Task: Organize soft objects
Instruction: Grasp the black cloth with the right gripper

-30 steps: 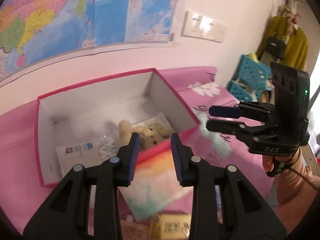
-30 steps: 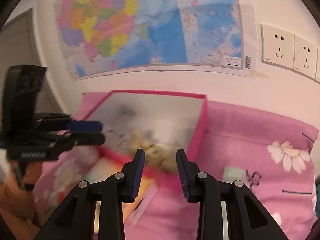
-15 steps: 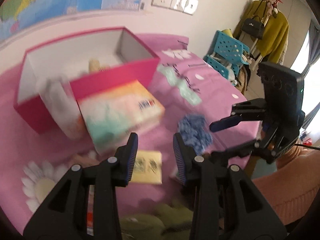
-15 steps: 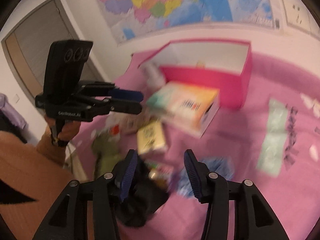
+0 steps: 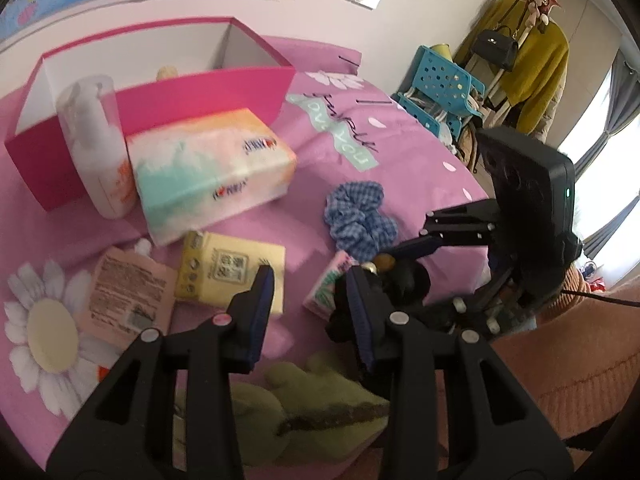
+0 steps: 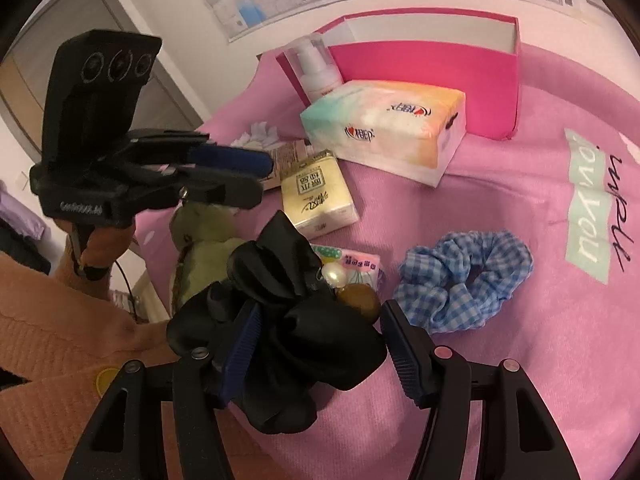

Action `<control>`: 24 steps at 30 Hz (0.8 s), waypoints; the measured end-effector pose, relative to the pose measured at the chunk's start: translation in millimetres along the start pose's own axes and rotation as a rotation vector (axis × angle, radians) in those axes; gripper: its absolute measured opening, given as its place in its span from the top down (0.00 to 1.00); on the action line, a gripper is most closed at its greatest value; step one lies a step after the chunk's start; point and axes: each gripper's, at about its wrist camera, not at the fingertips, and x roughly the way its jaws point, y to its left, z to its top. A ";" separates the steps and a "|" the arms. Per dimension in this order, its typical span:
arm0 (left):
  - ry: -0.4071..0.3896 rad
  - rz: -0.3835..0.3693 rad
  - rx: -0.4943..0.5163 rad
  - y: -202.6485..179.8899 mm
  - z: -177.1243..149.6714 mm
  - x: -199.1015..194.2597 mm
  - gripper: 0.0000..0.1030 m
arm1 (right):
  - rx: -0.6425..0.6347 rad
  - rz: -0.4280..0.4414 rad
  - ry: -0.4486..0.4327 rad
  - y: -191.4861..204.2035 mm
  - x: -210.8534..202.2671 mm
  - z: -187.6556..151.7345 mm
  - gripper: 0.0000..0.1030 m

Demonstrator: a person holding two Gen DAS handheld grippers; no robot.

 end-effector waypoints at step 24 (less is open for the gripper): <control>0.084 -0.087 0.056 -18.0 -10.9 15.8 0.42 | 0.116 -0.039 -0.158 -19.4 -35.6 23.7 0.62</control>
